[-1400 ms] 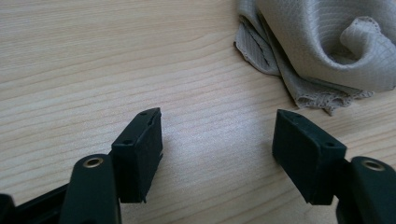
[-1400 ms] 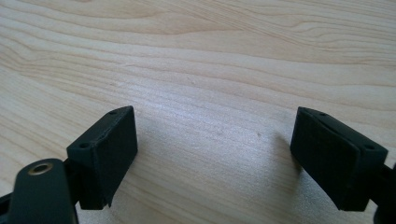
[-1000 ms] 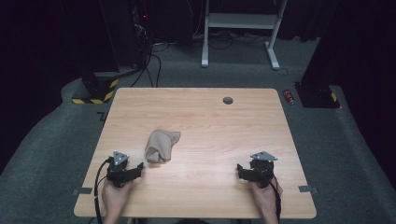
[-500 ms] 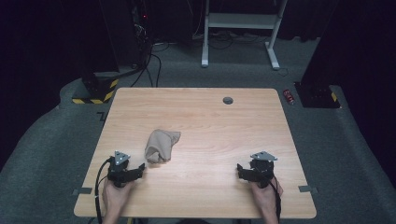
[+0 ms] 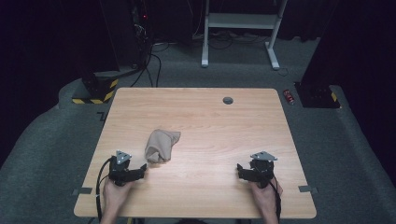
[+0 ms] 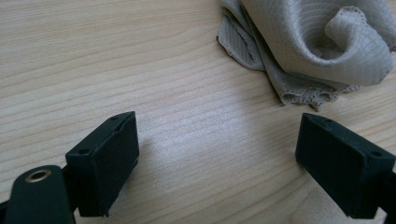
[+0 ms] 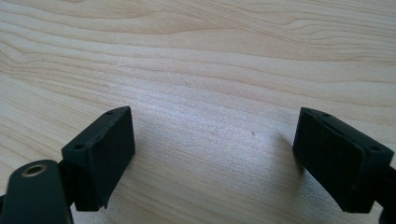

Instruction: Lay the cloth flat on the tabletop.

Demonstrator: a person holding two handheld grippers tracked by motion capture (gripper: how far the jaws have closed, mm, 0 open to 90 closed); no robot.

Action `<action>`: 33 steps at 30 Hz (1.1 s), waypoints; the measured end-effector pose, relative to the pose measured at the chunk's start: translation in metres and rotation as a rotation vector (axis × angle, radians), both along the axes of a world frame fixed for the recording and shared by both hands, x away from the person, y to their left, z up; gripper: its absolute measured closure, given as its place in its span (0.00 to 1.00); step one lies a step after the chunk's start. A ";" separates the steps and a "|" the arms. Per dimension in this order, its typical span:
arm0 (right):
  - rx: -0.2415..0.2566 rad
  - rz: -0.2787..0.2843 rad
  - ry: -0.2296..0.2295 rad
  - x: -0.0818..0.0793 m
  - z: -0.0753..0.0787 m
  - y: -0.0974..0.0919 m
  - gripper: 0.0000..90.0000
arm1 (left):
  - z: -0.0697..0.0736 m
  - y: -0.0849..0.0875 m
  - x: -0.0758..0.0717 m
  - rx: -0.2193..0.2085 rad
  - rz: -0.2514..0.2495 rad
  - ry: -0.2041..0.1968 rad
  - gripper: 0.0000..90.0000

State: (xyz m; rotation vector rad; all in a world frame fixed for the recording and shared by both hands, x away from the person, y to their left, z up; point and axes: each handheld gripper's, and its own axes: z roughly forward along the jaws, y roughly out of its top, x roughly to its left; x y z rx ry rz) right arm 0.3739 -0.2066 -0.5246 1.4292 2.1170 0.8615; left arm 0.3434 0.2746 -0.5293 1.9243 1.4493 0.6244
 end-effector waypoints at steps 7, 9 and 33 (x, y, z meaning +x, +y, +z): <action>0.000 0.000 0.000 0.000 0.000 0.000 0.14 | 0.000 0.001 -0.001 -0.002 -0.002 -0.007 0.18; 0.000 0.000 0.000 0.000 0.000 0.000 0.14 | 0.000 0.001 -0.002 0.000 -0.004 -0.010 0.19; -0.002 0.002 -0.002 0.000 0.000 0.000 0.14 | 0.021 -0.007 -0.001 -0.052 -0.050 -0.035 0.16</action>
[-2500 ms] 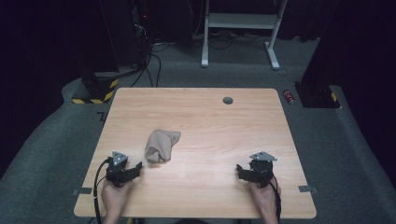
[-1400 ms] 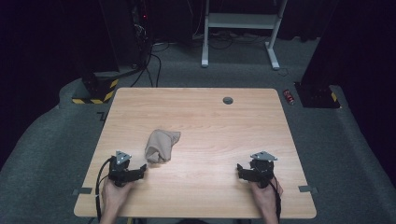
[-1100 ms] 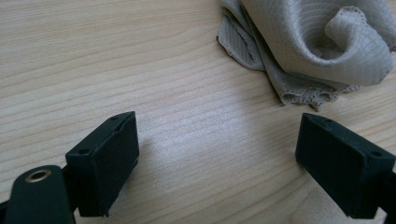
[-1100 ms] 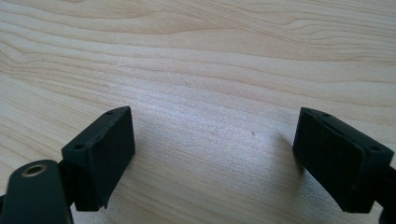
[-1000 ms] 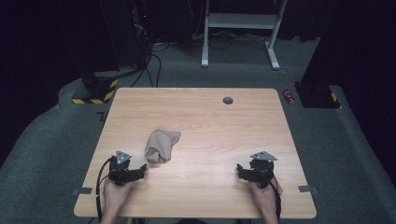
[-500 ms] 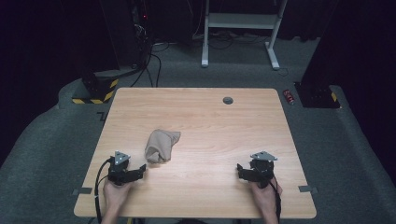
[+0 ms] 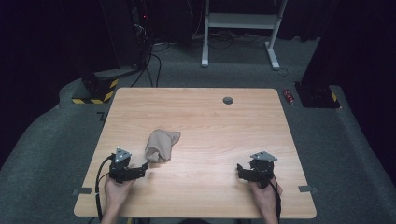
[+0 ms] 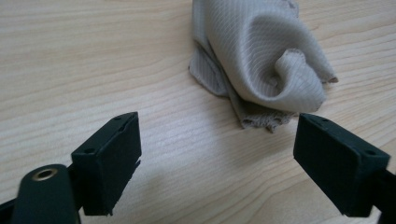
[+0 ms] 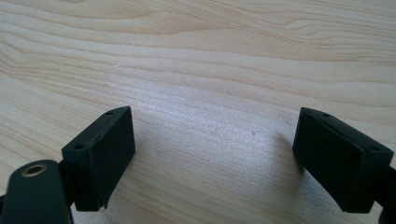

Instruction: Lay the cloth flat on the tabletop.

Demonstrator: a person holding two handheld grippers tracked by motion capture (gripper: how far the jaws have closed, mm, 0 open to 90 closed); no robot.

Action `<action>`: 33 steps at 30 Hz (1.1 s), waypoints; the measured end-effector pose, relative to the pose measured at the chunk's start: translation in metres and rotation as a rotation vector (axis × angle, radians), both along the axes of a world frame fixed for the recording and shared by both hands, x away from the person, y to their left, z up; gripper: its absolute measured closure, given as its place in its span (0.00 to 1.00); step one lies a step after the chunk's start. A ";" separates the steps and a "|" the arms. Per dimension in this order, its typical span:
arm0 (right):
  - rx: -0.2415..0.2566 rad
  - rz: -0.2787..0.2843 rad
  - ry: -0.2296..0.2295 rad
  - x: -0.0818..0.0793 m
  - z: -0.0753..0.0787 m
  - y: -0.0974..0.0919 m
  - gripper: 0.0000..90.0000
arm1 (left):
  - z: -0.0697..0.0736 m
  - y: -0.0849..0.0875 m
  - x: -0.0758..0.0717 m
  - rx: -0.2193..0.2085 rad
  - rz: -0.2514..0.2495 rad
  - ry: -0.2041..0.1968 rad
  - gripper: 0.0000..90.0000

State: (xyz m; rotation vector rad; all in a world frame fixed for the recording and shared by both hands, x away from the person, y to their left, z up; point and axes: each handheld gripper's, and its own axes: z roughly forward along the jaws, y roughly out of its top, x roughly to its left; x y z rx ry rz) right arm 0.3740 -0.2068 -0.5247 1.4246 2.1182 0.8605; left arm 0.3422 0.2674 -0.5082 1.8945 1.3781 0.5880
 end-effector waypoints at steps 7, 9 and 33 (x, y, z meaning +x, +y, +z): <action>0.000 -0.001 0.000 0.000 0.000 0.000 0.14 | 0.006 -0.005 0.004 -0.028 -0.018 0.000 0.16; 0.000 -0.001 0.000 0.000 0.000 0.000 0.14 | 0.007 -0.006 0.006 -0.048 -0.024 0.012 0.15; 0.001 -0.004 0.000 0.000 0.000 0.001 0.14 | 0.024 -0.028 0.040 -0.044 -0.075 0.009 0.14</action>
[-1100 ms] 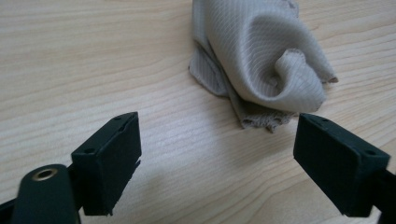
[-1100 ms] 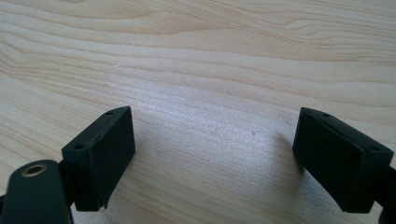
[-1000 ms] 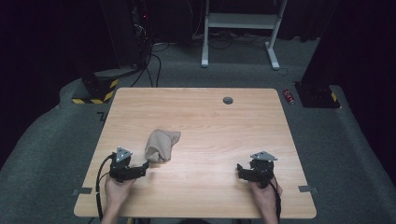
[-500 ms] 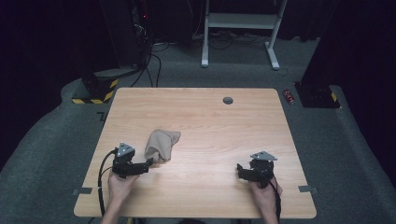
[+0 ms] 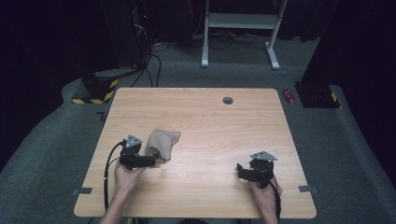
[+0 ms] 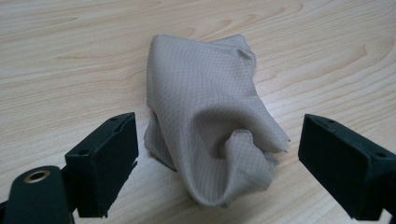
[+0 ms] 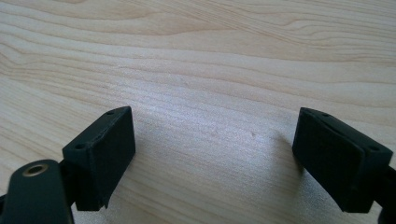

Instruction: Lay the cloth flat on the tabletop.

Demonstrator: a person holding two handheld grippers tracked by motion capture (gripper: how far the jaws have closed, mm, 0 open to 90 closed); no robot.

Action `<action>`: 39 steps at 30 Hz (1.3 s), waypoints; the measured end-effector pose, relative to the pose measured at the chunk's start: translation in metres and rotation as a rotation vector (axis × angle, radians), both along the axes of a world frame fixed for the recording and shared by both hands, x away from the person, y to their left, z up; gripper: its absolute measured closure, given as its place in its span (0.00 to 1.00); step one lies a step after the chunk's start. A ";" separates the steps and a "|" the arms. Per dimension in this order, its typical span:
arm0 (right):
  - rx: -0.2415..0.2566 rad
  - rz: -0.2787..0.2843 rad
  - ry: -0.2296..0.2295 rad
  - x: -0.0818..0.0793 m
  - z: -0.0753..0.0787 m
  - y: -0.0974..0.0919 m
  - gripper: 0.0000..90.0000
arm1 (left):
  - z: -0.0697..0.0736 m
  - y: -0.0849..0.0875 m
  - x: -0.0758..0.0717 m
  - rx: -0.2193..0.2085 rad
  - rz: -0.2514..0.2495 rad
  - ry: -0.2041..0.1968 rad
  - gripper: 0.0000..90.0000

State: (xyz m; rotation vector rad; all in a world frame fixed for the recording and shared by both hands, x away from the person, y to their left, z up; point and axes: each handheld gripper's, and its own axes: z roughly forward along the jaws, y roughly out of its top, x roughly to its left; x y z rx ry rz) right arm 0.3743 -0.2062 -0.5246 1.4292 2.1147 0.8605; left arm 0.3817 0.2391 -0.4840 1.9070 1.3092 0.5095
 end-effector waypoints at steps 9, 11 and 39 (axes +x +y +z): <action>0.000 0.000 0.000 0.000 0.000 0.000 0.14 | -0.004 -0.009 0.024 0.029 -0.004 0.037 0.12; 0.000 0.000 0.000 0.000 0.000 0.000 0.14 | -0.005 -0.012 0.029 0.046 -0.003 0.044 0.11; 0.000 -0.001 0.000 0.000 0.000 0.000 0.14 | -0.029 -0.029 0.061 0.146 0.014 0.107 0.38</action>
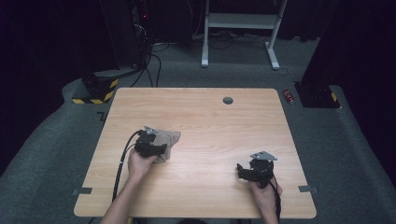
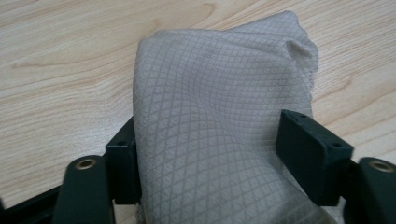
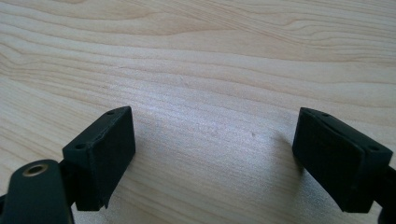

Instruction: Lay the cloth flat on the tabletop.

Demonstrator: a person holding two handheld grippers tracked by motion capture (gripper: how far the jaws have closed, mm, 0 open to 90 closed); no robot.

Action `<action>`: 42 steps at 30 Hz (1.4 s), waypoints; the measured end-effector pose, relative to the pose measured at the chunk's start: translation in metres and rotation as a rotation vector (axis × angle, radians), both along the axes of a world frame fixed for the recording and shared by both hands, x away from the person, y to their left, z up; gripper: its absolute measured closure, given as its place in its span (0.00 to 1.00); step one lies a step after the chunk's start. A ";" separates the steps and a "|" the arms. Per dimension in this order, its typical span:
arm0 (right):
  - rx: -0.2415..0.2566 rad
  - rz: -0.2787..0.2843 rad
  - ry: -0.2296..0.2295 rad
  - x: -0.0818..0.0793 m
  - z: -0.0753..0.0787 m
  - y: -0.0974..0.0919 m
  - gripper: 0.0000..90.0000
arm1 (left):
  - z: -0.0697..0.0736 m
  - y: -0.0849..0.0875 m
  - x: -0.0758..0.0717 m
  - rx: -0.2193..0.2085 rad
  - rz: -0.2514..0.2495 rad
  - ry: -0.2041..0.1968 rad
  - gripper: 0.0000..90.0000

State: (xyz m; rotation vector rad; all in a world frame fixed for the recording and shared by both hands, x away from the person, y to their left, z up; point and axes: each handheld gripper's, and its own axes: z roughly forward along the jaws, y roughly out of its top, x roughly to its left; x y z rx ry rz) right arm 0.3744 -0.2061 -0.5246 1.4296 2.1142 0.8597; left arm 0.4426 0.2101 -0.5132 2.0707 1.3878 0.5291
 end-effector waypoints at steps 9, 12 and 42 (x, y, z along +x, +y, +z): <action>0.001 -0.002 0.001 0.000 0.000 0.000 0.14 | 0.002 -0.004 -0.003 -0.002 -0.031 -0.007 0.65; 0.001 -0.002 0.001 0.000 0.000 0.000 0.14 | 0.002 -0.006 -0.004 -0.007 -0.040 -0.005 0.72; 0.001 -0.002 0.002 0.000 0.000 0.000 0.14 | 0.018 -0.074 -0.025 -0.160 -0.306 -0.002 0.95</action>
